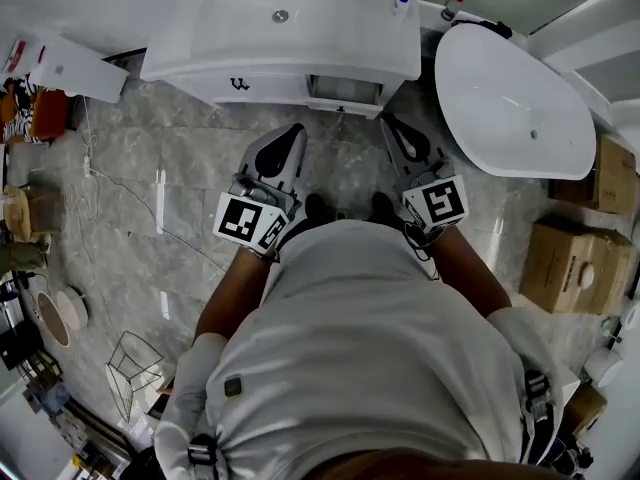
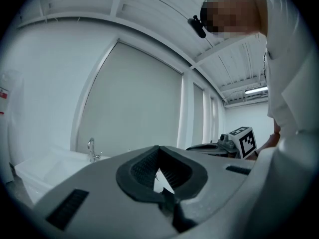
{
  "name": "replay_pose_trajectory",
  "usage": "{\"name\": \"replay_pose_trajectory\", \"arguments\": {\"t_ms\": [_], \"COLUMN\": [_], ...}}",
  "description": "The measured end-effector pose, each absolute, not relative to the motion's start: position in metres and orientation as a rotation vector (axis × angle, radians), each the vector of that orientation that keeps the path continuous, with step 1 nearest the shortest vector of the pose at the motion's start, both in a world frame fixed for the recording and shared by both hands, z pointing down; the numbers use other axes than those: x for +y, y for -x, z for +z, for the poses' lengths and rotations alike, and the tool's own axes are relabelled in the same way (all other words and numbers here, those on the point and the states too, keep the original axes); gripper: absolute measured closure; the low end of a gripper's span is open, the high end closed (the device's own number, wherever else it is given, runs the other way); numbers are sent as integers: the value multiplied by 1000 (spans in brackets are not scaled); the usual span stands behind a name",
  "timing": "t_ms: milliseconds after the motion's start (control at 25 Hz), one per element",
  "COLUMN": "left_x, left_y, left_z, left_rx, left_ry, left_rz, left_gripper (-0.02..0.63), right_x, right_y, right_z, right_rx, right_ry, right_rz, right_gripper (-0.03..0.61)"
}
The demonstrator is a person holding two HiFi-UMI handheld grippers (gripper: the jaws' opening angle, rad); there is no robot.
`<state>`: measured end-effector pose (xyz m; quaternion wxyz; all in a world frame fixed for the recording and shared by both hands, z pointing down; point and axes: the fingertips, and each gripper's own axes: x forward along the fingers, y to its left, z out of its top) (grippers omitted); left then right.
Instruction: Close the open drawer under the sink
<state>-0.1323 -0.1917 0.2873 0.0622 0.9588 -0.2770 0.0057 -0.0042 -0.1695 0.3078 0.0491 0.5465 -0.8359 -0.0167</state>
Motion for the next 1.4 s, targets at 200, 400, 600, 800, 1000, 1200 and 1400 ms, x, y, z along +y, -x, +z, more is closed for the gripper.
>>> {"name": "replay_pose_trajectory", "arguments": {"t_ms": [200,400,600,800,1000,1200,1400], "left_x": [-207,-219,-231,-237,-252,-268,-283], "left_y": [161,179,170,165,160,151,142], "left_z": [296,312,334,363,402,437,474], "left_rx": [-757,-742,-715,-702,-688,-683,-648], "left_ry": [-2943,-2966,-2963,-2957,-2963,-2922,-2924], "left_rz": [24,49,82,194,309,344,388], "left_gripper": [606,606,606,604,605,604,604], "right_x": [-176,-176,-191,-204,-223,-240,-258], "right_y": [32,46,49,58,54,48,44], "right_z": [322,347,375,415,458,507,553], "right_rx": [-2445,-2369,-2370,-2367,-2325,-2305,-2282], "right_ry": [-1766,-1818,-1809,-1803,-1824,-1792,-1765], "right_rz": [-25,36,118,232,277,352,419], "right_gripper": [552,552,552,552,551,551,542]}}
